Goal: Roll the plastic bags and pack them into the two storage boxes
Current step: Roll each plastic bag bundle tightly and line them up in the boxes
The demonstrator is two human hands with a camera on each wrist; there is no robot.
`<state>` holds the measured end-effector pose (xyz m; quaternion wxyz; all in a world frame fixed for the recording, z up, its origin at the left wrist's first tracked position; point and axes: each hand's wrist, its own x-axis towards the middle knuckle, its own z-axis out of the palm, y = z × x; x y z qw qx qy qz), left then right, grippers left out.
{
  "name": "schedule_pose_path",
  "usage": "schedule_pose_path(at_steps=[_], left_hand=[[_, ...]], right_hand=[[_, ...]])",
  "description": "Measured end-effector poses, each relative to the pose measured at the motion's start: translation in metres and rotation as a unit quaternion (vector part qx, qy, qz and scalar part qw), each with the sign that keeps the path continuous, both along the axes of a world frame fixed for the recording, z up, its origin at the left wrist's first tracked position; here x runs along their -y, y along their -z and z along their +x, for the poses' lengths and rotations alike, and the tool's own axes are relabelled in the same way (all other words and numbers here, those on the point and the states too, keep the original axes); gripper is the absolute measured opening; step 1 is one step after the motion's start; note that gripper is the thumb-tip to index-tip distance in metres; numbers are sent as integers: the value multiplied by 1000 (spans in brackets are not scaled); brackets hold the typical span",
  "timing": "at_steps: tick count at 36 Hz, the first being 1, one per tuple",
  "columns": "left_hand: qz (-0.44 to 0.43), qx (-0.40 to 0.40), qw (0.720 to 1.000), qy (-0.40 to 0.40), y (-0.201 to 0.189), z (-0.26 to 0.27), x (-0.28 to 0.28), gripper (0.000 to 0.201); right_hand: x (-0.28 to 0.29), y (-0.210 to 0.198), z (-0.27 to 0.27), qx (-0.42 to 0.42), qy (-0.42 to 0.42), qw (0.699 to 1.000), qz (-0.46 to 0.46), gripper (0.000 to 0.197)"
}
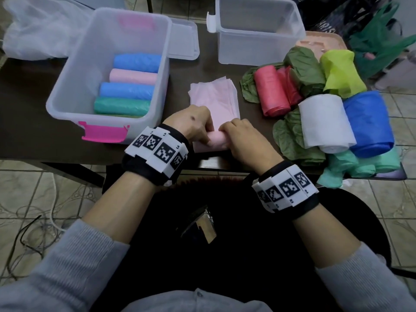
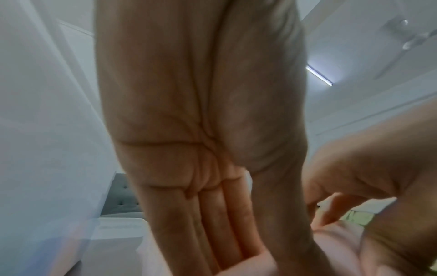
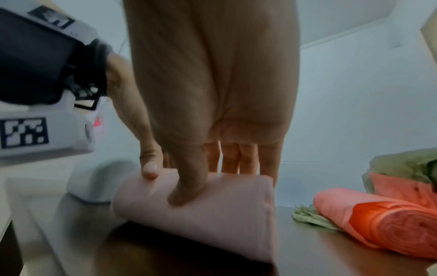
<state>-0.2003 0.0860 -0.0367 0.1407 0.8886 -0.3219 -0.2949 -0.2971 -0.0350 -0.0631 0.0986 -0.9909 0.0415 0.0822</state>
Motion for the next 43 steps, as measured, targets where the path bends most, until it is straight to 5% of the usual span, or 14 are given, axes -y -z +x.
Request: schedule_pose_path(at_steps=[4, 8, 12, 14, 20, 24, 27, 33, 40, 43], left_hand=[[19, -35, 999, 24, -1, 4, 1, 37], [-36, 29, 999, -16, 3, 6, 3, 53], [-74, 69, 994, -45, 10, 3, 5, 27], [-70, 62, 995, -47, 13, 2, 4, 29], [-12, 68, 998, -14, 16, -5, 3, 71], [9, 87, 996, 8, 13, -7, 6, 65], [15, 94, 995, 19, 11, -6, 8, 54], [38, 52, 997, 36, 3, 1, 9, 37], [35, -3, 998, 42, 0, 2, 1, 50], [-25, 49, 998, 13, 1, 0, -1, 43]], right_hand=[[8, -9, 8, -79, 2, 996, 50, 41], [19, -17, 19, -136, 10, 987, 85, 44], [27, -23, 27, -174, 22, 974, 143, 40], [28, -23, 30, -184, 28, 970, 155, 37], [26, -13, 27, -55, 72, 987, 130, 47], [18, -8, 23, 10, 57, 991, 123, 21], [13, -2, 16, 35, 62, 991, 110, 21], [1, 4, -9, 27, 22, 999, 30, 57], [1, -2, -11, -33, 10, 997, 73, 50], [6, -10, -2, -73, 4, 992, 105, 44]])
